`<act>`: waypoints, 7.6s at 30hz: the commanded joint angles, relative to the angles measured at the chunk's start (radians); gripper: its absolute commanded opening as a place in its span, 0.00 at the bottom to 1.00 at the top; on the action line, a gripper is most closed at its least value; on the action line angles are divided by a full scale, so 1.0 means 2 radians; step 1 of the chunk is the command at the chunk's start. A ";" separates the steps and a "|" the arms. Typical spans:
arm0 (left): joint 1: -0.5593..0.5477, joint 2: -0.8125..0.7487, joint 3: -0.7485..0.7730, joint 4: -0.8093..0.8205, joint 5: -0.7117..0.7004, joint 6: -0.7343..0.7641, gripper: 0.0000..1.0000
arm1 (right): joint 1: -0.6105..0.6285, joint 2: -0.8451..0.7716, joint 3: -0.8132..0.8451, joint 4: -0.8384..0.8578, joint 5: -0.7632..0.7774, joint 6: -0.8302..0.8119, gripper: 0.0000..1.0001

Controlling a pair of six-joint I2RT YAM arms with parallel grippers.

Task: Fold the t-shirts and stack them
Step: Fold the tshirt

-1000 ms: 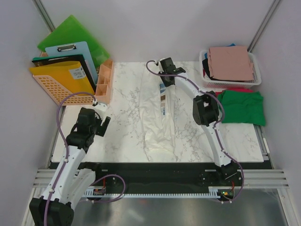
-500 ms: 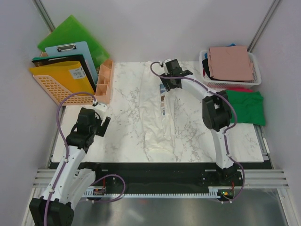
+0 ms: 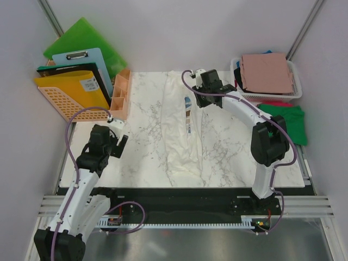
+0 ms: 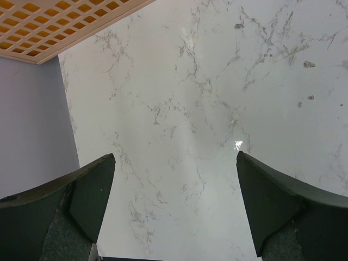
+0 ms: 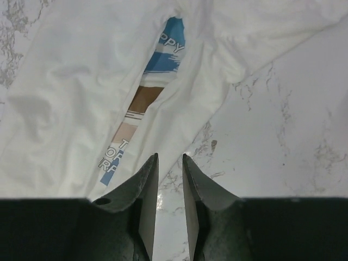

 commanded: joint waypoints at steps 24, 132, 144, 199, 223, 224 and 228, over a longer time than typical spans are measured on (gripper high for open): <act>0.003 -0.003 -0.003 -0.003 0.014 0.006 1.00 | 0.042 0.099 -0.014 0.027 -0.019 0.029 0.33; 0.004 0.019 -0.004 -0.029 0.049 0.018 1.00 | -0.081 0.336 0.266 0.233 0.496 -0.221 0.94; 0.002 0.024 -0.004 -0.031 0.067 0.022 1.00 | -0.082 0.155 0.128 0.187 0.454 -0.147 0.98; 0.002 0.038 -0.003 -0.032 0.075 0.024 1.00 | 0.286 -0.093 -0.206 -0.116 -0.097 -0.139 0.71; 0.002 0.037 -0.003 -0.032 0.078 0.026 1.00 | 0.308 -0.100 -0.219 -0.114 -0.144 -0.156 0.00; 0.002 0.037 -0.003 -0.032 0.078 0.026 1.00 | 0.312 -0.097 -0.220 -0.115 -0.145 -0.158 0.00; 0.002 0.035 -0.003 -0.032 0.078 0.026 1.00 | 0.319 -0.099 -0.223 -0.107 -0.117 -0.159 0.06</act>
